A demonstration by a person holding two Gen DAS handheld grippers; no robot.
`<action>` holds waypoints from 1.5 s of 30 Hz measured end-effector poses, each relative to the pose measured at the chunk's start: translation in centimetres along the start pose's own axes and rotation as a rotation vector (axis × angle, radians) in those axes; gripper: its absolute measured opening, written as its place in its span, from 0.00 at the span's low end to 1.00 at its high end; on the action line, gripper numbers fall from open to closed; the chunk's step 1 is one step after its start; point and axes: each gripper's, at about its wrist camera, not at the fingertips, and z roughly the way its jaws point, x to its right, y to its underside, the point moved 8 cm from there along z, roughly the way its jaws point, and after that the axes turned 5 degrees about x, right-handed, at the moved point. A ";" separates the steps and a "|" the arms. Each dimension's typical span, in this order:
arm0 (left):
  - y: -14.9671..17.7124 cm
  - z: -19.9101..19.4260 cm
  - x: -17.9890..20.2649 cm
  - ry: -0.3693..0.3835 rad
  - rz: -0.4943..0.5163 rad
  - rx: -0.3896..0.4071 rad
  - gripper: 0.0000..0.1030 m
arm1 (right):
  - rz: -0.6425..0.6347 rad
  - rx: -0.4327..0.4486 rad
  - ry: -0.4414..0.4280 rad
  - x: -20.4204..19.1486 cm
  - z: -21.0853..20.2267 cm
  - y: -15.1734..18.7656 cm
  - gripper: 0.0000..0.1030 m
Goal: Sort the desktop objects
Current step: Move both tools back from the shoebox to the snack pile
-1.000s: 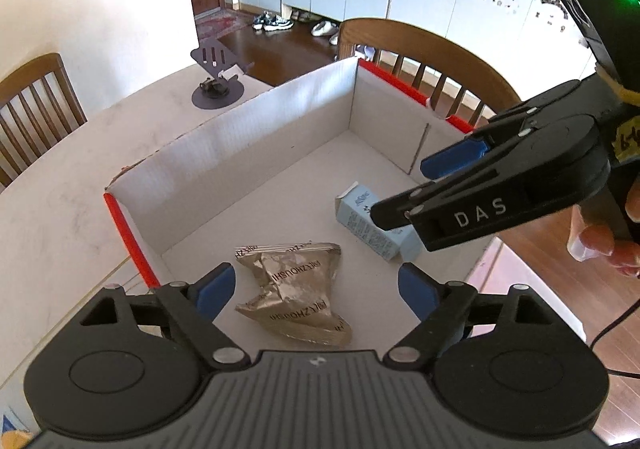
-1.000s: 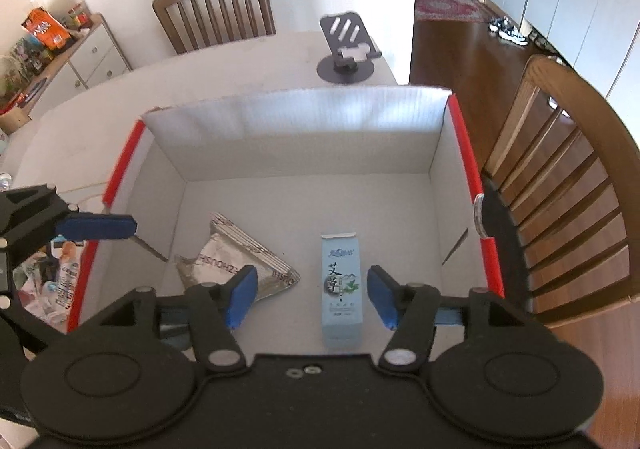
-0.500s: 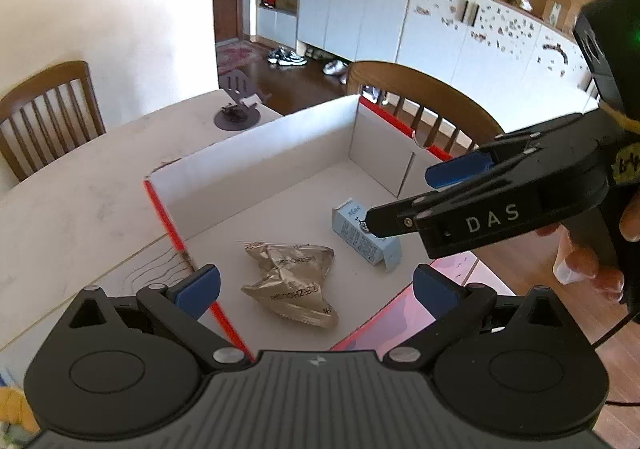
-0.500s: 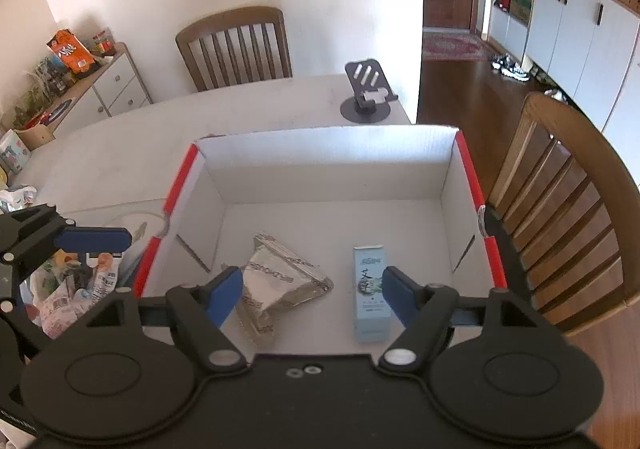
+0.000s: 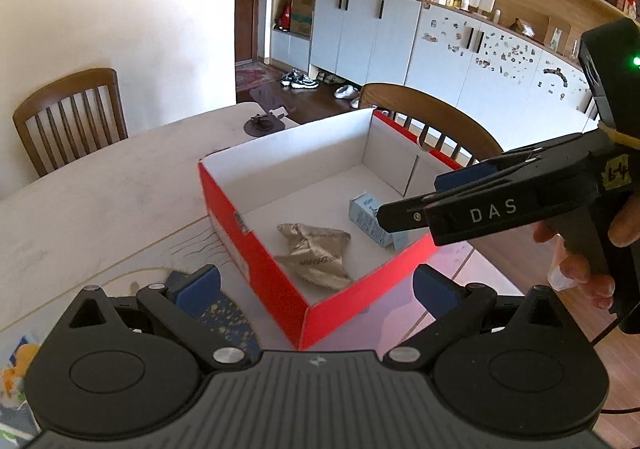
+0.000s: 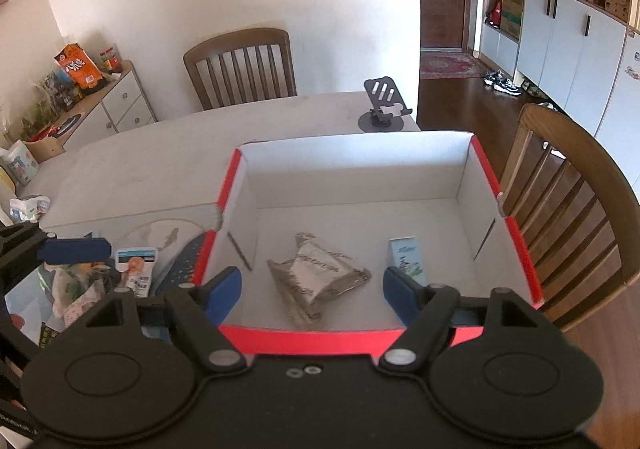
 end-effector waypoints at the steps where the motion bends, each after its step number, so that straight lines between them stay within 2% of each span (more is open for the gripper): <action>1: 0.2 -0.5 -0.2 0.001 0.005 0.005 1.00 | 0.000 0.004 0.001 -0.5 -0.2 0.1 0.75; 6: 1.6 -2.8 -0.9 0.004 0.026 0.026 1.00 | -0.007 0.023 -0.013 -3.2 -1.1 1.0 0.75; 15: 3.6 -6.5 -4.0 -0.007 -0.003 0.068 1.00 | -0.025 0.043 -0.021 -7.7 -1.8 2.3 0.75; 21: 4.9 -8.6 -6.1 -0.049 0.016 0.088 1.00 | -0.041 0.049 -0.036 -11.0 -1.6 2.7 0.75; 35: 10.2 -11.8 -12.9 -0.137 -0.060 0.061 1.00 | -0.079 0.014 -0.066 -16.3 0.1 4.1 0.74; 45: 13.6 -12.4 -15.5 -0.193 -0.095 0.023 1.00 | -0.107 -0.013 -0.110 -18.9 1.0 5.1 0.74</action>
